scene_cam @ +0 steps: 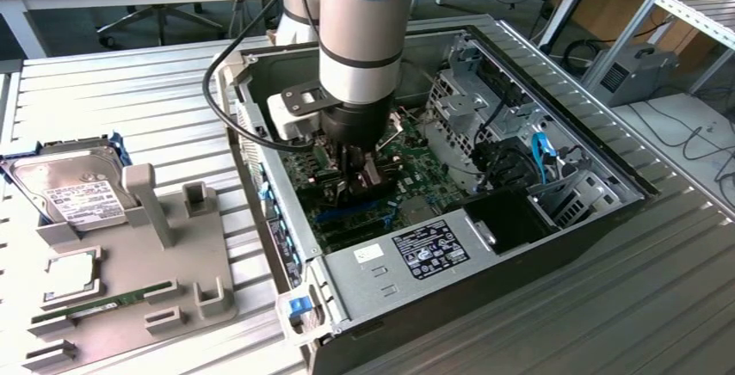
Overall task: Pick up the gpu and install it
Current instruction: 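Insert the gpu into the slot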
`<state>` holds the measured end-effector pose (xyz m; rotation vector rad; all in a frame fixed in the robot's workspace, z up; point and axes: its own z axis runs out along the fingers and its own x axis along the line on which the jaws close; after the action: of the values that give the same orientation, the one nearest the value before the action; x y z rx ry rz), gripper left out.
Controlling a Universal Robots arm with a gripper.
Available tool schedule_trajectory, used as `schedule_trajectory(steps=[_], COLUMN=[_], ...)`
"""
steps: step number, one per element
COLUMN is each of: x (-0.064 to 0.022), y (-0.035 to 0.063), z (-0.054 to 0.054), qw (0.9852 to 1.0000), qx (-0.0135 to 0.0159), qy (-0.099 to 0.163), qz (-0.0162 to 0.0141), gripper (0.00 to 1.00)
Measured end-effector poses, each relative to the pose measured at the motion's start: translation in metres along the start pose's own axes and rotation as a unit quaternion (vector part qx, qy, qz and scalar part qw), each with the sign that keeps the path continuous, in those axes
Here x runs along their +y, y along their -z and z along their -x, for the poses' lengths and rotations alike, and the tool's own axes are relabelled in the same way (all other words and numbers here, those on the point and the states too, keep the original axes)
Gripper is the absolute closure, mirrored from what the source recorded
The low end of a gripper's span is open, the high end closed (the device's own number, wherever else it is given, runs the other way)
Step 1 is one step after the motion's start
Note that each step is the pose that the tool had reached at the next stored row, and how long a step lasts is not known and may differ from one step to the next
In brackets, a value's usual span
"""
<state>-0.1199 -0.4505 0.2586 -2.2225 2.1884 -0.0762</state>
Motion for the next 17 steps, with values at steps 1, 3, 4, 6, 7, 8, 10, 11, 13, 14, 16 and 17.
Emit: schedule_trajectory(steps=[1, 3, 4, 6, 7, 8, 10, 11, 13, 14, 16, 17], x=[0.0, 0.0001, 0.0001, 0.0001, 0.0001, 0.0001, 0.0001, 0.0001, 0.0001, 0.0002, 0.0002, 0.0002], y=[-0.0001, -0.0003, -0.0006, -0.0008, -0.0009, -0.0009, -0.001, -0.001, -0.0018, -0.0022, -0.003, -0.0033], z=[0.0, 0.0, 0.0, 0.0, 0.0, 0.0, 0.0, 0.0, 0.0001, 0.0001, 0.0001, 0.0001], qw=[1.0, 1.0, 1.0, 1.0, 1.0, 1.0, 1.0, 1.0, 1.0, 1.0, 1.0, 1.0], qx=[0.0, 0.0001, 0.0, 0.0, 0.0, 0.0, 0.0, 0.0, -0.0002, -0.0001, 0.0, 0.0], qy=[0.0, 0.0, 0.0, 0.0, 0.0, 0.0, 0.0, 0.0, 0.0, 0.0, 0.0, 0.0], qz=[0.0, 0.0, 0.0, 0.0, 0.0, 0.0, 0.0, 0.0, -0.0001, -0.0001, 0.0, 0.0], gripper=[0.74, 0.74, 0.74, 0.74, 0.74, 0.74, 0.74, 0.74, 0.74, 0.74, 0.74, 0.74])
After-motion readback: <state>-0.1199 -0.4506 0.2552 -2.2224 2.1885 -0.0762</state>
